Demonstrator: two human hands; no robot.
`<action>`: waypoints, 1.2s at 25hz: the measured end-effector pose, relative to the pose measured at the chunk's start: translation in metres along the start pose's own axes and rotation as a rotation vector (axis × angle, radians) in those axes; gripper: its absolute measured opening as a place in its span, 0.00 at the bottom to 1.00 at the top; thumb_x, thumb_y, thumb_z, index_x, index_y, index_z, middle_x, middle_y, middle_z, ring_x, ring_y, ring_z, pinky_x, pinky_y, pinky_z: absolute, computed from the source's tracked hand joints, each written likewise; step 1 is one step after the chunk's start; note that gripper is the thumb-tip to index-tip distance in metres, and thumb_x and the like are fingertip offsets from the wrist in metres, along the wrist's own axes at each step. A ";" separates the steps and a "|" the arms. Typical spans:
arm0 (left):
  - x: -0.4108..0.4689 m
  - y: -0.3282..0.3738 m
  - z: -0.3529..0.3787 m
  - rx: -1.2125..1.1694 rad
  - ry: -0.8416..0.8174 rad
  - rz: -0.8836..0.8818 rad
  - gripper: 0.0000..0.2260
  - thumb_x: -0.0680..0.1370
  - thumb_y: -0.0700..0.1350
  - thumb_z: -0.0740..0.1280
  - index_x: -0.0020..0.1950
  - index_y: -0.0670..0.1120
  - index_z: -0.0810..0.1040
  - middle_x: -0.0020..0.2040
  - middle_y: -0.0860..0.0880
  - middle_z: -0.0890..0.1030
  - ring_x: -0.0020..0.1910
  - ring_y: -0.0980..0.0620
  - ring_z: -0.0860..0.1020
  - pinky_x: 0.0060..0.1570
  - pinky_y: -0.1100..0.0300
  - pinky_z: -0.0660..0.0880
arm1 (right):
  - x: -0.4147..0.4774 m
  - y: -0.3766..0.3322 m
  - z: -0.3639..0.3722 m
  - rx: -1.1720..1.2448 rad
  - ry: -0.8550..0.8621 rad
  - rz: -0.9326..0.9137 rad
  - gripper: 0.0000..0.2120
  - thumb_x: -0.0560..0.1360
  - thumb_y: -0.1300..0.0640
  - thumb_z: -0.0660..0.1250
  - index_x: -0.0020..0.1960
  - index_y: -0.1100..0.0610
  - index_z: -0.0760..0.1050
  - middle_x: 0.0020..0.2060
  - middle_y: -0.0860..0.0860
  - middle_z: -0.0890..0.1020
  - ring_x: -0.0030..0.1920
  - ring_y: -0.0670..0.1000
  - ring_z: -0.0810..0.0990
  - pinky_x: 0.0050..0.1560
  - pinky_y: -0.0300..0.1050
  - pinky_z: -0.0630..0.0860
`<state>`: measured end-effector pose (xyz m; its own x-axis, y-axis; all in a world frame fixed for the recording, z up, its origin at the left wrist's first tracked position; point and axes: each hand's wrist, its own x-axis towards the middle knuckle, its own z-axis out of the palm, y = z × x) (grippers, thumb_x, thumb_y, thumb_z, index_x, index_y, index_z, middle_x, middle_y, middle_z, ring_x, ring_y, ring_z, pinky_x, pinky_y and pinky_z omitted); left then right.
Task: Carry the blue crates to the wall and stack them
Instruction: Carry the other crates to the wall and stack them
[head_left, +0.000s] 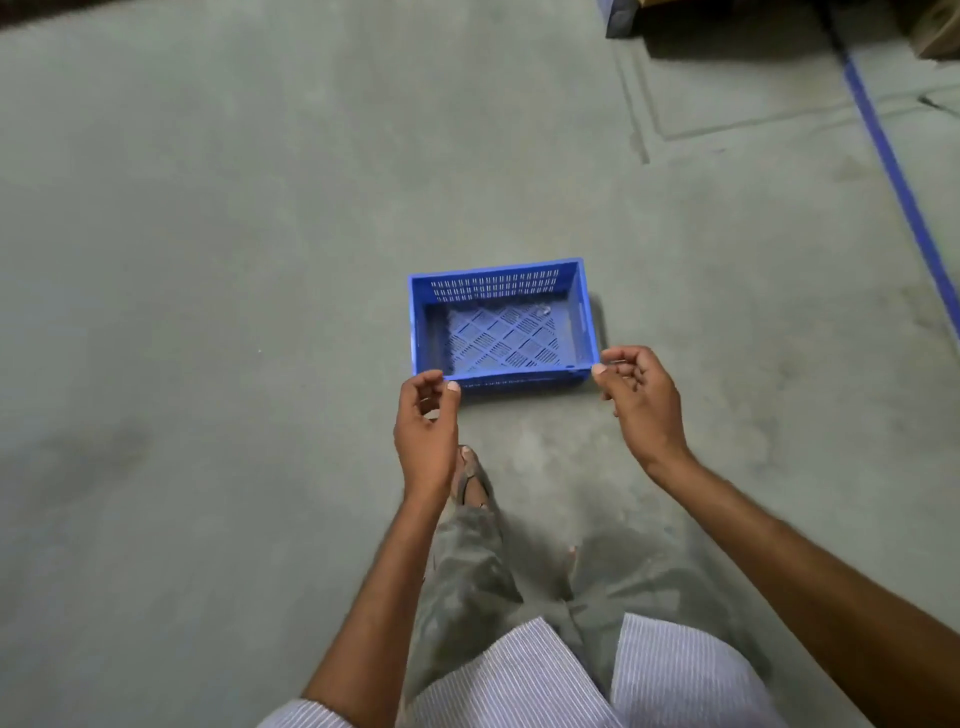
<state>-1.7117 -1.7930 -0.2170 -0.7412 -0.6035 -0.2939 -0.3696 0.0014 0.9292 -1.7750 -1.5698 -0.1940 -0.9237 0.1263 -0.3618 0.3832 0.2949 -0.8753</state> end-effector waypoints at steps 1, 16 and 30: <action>0.029 -0.012 0.003 0.044 -0.014 -0.006 0.06 0.80 0.46 0.70 0.56 0.51 0.78 0.50 0.53 0.83 0.46 0.57 0.80 0.47 0.62 0.74 | 0.024 0.007 0.015 -0.037 0.015 0.014 0.14 0.71 0.46 0.70 0.54 0.50 0.78 0.42 0.48 0.83 0.38 0.45 0.80 0.44 0.44 0.76; 0.359 -0.303 0.107 0.761 -0.132 0.063 0.31 0.79 0.50 0.70 0.79 0.44 0.64 0.80 0.44 0.63 0.79 0.46 0.61 0.75 0.50 0.60 | 0.380 0.266 0.140 -0.585 0.108 0.159 0.33 0.77 0.50 0.70 0.79 0.54 0.63 0.74 0.55 0.71 0.73 0.58 0.70 0.74 0.54 0.66; 0.453 -0.408 0.131 0.569 0.051 -0.061 0.20 0.84 0.56 0.59 0.68 0.43 0.75 0.58 0.43 0.72 0.58 0.45 0.72 0.65 0.45 0.70 | 0.523 0.376 0.153 -0.458 0.261 0.317 0.23 0.80 0.40 0.58 0.64 0.55 0.74 0.61 0.56 0.78 0.56 0.55 0.78 0.64 0.50 0.72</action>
<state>-1.9698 -1.9625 -0.7590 -0.6864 -0.6538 -0.3185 -0.6645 0.3860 0.6399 -2.1150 -1.5378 -0.7611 -0.7553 0.4850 -0.4408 0.6552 0.5749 -0.4901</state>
